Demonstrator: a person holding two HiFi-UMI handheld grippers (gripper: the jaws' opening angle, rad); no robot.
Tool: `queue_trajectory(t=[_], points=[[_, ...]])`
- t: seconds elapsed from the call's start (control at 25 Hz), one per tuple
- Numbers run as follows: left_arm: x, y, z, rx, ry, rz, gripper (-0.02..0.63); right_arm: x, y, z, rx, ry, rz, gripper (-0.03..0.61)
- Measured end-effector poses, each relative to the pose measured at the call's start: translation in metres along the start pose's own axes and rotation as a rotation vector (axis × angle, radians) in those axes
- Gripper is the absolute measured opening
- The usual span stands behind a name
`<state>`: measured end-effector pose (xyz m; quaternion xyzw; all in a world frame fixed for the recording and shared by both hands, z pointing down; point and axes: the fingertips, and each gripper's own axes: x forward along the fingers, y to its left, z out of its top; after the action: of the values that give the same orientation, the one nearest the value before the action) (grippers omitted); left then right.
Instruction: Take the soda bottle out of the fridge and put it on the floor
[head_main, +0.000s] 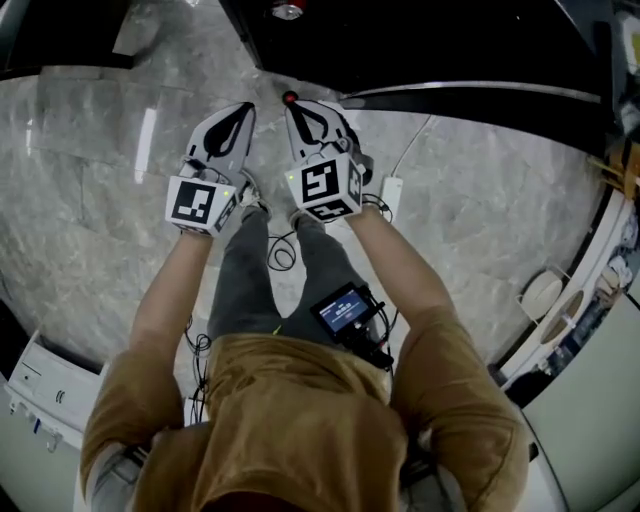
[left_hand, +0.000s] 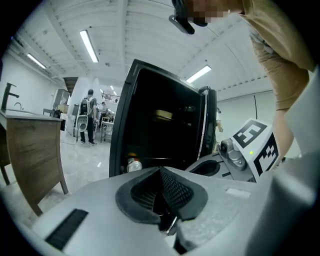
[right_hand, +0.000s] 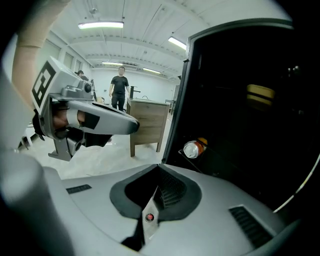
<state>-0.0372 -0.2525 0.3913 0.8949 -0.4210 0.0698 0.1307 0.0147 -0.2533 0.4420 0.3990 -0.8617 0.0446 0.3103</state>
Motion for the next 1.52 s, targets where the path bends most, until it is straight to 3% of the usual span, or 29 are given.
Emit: queue_trajectory(t=[0.56, 1.04, 1.28, 1.52], points=[[-0.024, -0.043, 0.109, 0.038, -0.034, -0.045, 0.000, -0.099, -0.044, 0.096, 0.077, -0.091, -0.131, 0.000], [-0.074, -0.064, 0.202, 0.017, -0.113, 0.042, 0.000, -0.183, -0.062, 0.172, 0.128, -0.203, -0.170, 0.000], [-0.090, -0.088, 0.242, 0.078, -0.158, 0.016, 0.000, -0.220, -0.059, 0.209, 0.106, -0.272, -0.168, 0.000], [-0.106, -0.102, 0.277, 0.086, -0.212, 0.016, 0.000, -0.256, -0.060, 0.244, 0.062, -0.344, -0.165, 0.000]])
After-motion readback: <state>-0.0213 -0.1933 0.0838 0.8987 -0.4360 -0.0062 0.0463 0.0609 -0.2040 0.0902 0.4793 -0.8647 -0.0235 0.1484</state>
